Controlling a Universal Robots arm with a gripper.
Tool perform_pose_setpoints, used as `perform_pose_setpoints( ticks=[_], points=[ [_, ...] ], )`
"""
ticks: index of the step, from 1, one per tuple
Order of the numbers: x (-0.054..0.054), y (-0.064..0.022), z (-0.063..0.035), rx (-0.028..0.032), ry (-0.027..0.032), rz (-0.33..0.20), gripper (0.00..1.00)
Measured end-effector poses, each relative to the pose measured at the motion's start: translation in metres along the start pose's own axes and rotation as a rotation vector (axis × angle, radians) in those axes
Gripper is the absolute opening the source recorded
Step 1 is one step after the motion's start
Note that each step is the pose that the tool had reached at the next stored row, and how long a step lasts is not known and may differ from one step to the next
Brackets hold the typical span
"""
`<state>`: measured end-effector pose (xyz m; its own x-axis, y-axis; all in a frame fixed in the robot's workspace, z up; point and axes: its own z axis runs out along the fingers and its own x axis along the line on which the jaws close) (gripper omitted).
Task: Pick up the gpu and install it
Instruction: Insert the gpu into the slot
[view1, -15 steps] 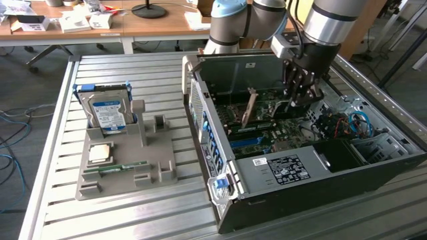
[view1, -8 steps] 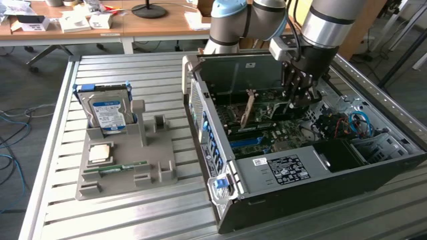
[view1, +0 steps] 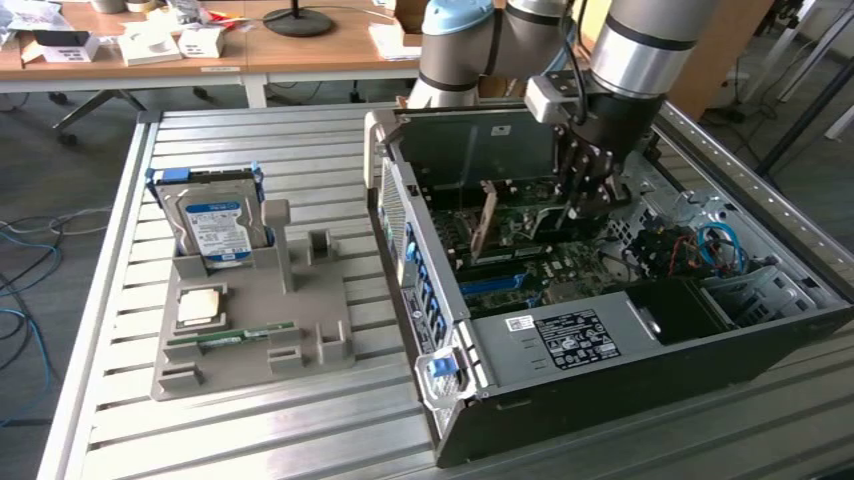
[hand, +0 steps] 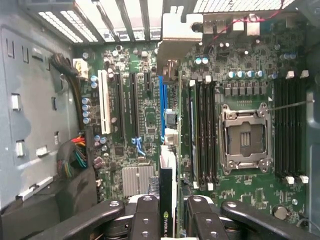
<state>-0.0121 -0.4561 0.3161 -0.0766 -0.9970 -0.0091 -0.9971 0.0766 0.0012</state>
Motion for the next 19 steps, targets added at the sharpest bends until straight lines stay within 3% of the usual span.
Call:
perform_pose_setpoints(
  ticks=[8, 14, 19],
  points=[
    [0.001, 0.0133, 0.0009, 0.0008, -0.0002, 0.0, 0.26],
    [0.001, 0.0135, 0.0011, 0.0008, 0.0, 0.0, 0.26],
    [0.001, 0.0135, 0.0086, 0.0009, -0.0002, 0.0, 0.26]
  ],
)
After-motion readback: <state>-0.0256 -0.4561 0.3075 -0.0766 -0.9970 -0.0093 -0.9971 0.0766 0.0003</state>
